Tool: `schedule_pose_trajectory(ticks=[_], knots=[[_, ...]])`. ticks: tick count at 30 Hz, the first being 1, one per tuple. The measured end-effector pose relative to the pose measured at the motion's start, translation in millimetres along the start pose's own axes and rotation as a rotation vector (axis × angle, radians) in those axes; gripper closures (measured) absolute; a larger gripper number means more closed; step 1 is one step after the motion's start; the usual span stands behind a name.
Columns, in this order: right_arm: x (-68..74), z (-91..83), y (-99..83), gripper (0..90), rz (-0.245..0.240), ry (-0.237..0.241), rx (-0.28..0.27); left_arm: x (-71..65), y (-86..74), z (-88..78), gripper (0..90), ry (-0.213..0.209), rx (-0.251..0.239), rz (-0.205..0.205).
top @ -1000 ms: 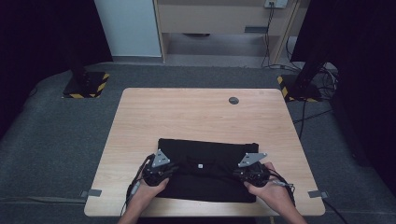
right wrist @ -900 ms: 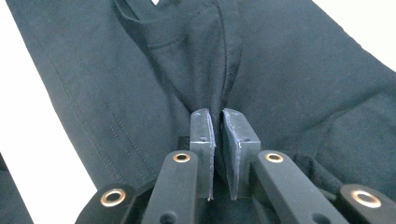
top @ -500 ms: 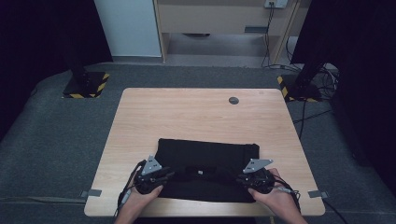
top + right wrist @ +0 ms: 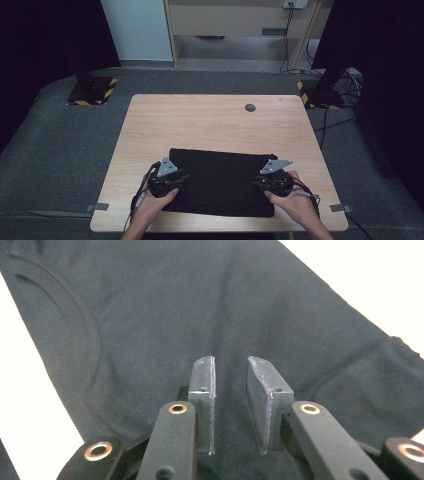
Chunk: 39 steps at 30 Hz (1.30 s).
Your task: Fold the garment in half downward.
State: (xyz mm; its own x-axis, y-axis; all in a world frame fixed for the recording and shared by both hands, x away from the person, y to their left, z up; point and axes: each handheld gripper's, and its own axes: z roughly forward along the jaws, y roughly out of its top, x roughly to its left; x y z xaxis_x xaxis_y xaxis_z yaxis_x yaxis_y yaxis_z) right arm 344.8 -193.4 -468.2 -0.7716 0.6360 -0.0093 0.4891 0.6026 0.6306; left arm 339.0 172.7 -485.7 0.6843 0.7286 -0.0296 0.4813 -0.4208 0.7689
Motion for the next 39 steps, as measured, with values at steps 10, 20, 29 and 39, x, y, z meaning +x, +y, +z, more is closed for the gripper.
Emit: schedule_pose_trajectory(ticks=[10,20,29,39], knots=[[4.0,30.9,-20.3,72.2,0.003,0.011,0.085,-0.6,-18.1,20.2,63.9,0.0,0.059,-0.001],[-1.6,35.1,-25.1,73.7,0.032,0.026,0.054,4.0,-24.8,32.6,63.7,0.001,0.069,-0.019],[-13.8,40.4,-18.4,73.3,0.049,0.01,0.062,10.7,-15.3,44.7,62.1,0.008,0.066,-0.026],[-34.2,47.5,-9.7,73.0,0.074,-0.015,0.07,16.5,-3.0,60.5,58.5,0.028,0.061,-0.051]])
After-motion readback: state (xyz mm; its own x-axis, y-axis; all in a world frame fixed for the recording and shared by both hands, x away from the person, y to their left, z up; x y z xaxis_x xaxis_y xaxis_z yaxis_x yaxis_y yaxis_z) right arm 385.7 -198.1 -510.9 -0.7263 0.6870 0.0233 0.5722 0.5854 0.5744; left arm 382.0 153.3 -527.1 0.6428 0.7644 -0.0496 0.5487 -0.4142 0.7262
